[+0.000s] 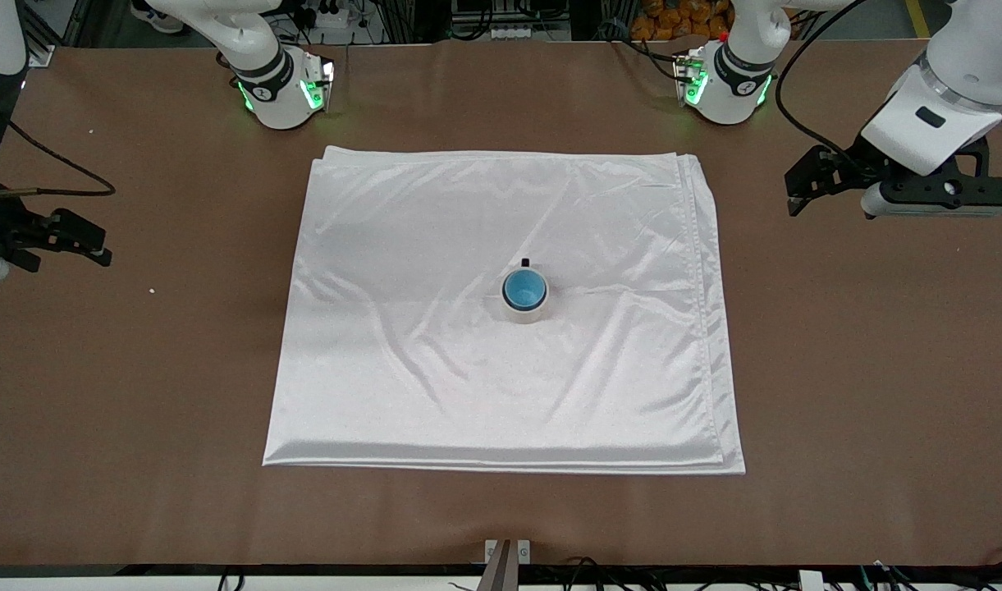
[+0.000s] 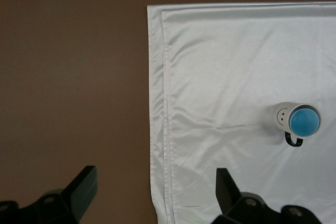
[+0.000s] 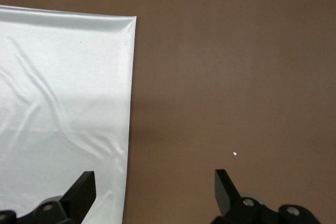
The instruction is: Place blue cup into white mug on cloth
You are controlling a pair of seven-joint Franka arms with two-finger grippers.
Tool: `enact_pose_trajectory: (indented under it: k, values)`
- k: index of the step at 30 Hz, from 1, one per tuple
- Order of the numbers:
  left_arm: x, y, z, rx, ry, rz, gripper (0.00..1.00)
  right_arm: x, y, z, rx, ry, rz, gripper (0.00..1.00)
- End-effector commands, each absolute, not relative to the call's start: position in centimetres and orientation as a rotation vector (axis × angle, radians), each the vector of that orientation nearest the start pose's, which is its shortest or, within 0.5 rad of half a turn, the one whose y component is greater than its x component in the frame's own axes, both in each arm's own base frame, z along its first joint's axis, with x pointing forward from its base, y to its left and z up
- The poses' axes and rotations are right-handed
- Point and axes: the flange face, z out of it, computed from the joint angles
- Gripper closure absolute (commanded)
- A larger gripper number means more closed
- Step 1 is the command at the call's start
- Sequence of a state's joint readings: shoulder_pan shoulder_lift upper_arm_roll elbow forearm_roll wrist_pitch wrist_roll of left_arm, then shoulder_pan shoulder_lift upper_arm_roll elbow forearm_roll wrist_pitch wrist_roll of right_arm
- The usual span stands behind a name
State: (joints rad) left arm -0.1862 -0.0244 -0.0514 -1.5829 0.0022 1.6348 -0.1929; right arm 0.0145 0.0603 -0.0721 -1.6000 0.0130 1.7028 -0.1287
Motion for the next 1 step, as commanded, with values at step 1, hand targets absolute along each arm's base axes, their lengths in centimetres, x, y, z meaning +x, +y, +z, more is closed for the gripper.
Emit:
enact_pose_trajectory:
  k: [1]
  values:
    - [54.01, -13.21, 64.30, -3.162, 0.104, -0.114, 0.00, 57.82, -3.26, 59.24, -3.141, -0.125, -0.070, 0.00]
